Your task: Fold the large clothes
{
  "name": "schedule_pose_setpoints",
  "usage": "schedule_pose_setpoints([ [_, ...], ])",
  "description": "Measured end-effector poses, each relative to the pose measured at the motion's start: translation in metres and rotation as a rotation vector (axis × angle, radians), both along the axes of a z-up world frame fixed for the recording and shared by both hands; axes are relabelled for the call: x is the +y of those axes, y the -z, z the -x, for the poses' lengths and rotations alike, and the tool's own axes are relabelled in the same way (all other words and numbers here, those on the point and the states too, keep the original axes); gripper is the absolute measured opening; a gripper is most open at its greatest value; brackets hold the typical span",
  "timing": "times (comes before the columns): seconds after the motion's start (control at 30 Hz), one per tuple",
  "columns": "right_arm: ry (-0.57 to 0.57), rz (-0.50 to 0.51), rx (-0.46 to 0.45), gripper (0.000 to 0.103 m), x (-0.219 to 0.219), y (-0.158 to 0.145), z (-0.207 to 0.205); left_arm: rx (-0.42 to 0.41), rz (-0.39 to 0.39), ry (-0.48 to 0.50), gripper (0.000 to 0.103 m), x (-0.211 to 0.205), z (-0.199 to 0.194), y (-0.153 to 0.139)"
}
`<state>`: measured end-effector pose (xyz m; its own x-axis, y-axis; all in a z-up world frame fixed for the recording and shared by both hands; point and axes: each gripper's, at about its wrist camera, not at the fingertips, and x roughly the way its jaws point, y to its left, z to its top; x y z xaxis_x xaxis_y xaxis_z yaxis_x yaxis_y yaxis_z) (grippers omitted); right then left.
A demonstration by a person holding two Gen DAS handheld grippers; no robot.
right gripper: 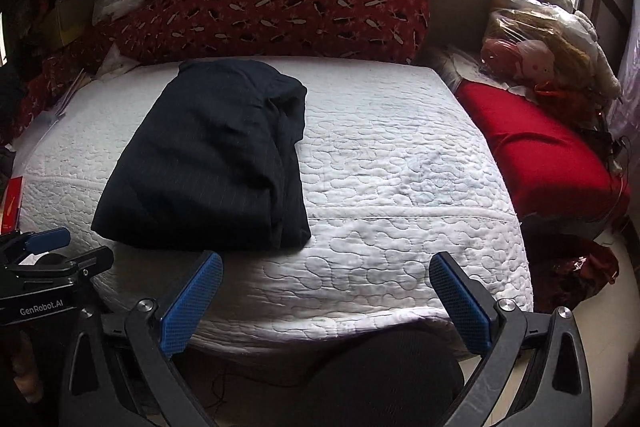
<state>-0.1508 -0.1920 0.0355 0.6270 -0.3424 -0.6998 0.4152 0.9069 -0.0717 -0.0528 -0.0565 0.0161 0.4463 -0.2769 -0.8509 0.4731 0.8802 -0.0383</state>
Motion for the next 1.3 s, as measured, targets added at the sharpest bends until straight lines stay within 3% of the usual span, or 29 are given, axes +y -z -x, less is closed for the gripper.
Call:
schedule_pose_setpoints([
  [0.4,0.034,-0.036,-0.034,0.103,-0.002,-0.004,0.008,-0.025,0.009,0.008,0.080,-0.006,0.012,-0.007],
  [1.07,0.035,-0.064,-0.014,0.103,-0.002,0.006,0.006,-0.050,0.020,0.004,0.080,-0.012,0.020,-0.011],
  [1.3,0.046,-0.063,-0.014,0.103,-0.006,0.007,0.006,-0.072,-0.008,0.017,0.080,-0.019,0.023,-0.013],
])
